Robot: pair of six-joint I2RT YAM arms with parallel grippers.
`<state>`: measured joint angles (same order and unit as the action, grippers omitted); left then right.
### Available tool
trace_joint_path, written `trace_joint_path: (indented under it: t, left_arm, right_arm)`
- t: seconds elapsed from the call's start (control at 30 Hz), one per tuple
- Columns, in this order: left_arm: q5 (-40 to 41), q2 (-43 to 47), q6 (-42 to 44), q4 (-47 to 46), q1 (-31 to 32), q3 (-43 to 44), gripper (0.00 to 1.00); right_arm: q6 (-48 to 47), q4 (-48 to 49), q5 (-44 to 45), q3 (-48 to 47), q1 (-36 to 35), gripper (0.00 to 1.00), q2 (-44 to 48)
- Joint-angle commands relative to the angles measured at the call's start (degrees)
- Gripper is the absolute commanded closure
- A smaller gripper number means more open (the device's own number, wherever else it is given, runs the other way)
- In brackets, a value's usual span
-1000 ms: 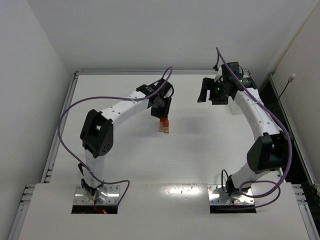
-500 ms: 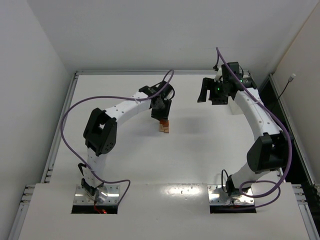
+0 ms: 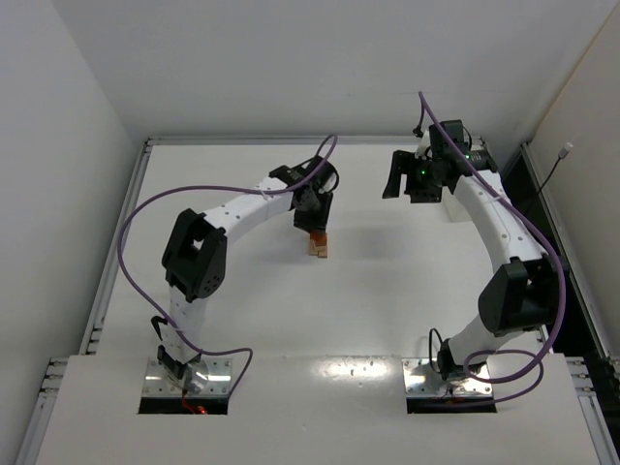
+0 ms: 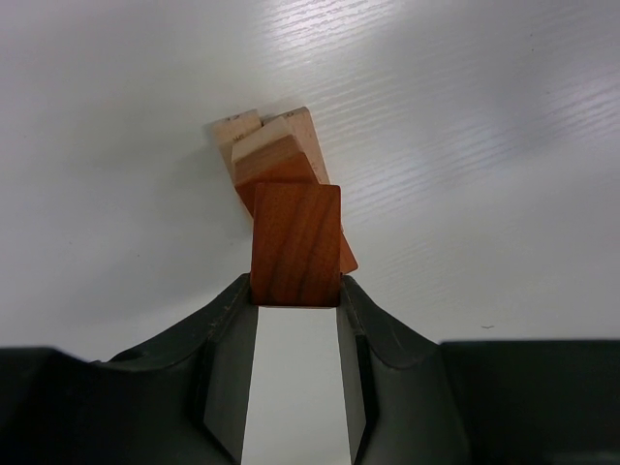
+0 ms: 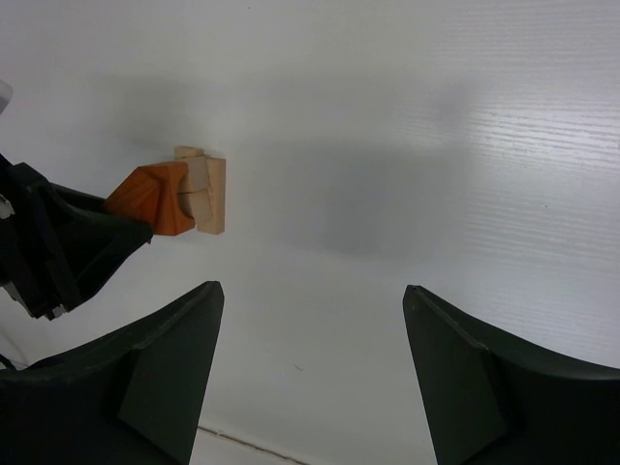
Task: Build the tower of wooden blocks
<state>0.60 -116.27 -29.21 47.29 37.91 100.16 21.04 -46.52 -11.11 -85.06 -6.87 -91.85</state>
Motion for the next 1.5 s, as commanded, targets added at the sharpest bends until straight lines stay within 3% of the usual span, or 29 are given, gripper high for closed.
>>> trace_joint_path:
  t: [0.0,0.17,0.2,0.23,0.3,0.63,0.83,0.87,0.97,1.23,1.4,1.47]
  left_arm:
    - [-0.5,-0.2,-0.7,-0.3,0.3,2.7,1.0]
    - [-1.7,-0.7,-0.1,-0.8,0.3,3.4,1.0]
    - [-1.7,-0.7,-0.1,-0.8,0.3,3.4,0.97]
    - [-1.7,-0.7,-0.1,-0.8,0.3,3.4,0.88]
    - [-2.4,-1.2,-0.1,-0.8,0.3,3.4,0.85]
    - [-1.7,-1.2,0.4,-0.8,0.3,2.8,0.82]
    - [-1.2,-1.2,0.4,-0.8,0.3,2.8,0.61]
    - [-0.6,-1.2,0.4,-0.8,0.3,2.8,0.51]
    - [-0.6,-1.2,0.4,-0.8,0.3,2.8,0.36]
    - [2.0,4.3,3.3,-1.3,0.3,5.0,0.32]
    - [6.1,10.8,5.5,-3.1,-1.4,6.4,0.15]
    - [9.3,13.7,6.1,-3.1,-4.2,2.9,0.08]
  right_arm:
    - [0.8,1.4,-0.8,-0.5,0.3,0.28,0.5]
    - [0.8,1.4,-0.8,-0.5,0.3,0.28,0.0]
    - [0.8,1.4,-0.8,-0.5,0.3,0.28,0.0]
    - [0.8,1.4,-0.8,-0.5,0.3,0.28,0.0]
    - [0.8,1.4,-0.8,-0.5,0.3,0.28,-0.5]
    - [1.3,1.4,-0.8,-1.6,0.8,0.28,-1.0]
    - [1.3,1.4,-0.8,-1.6,0.8,0.28,-1.6]
    - [1.3,1.4,-0.8,-2.1,0.8,0.28,-1.6]
    - [1.3,1.4,-0.8,-2.1,0.8,0.28,-1.6]
    - [-0.9,2.0,0.4,0.5,0.8,0.26,-0.9]
    - [-5.6,7.2,3.5,6.5,0.8,0.2,1.7]
    - [-7.6,9.9,4.5,8.9,0.8,0.2,1.7]
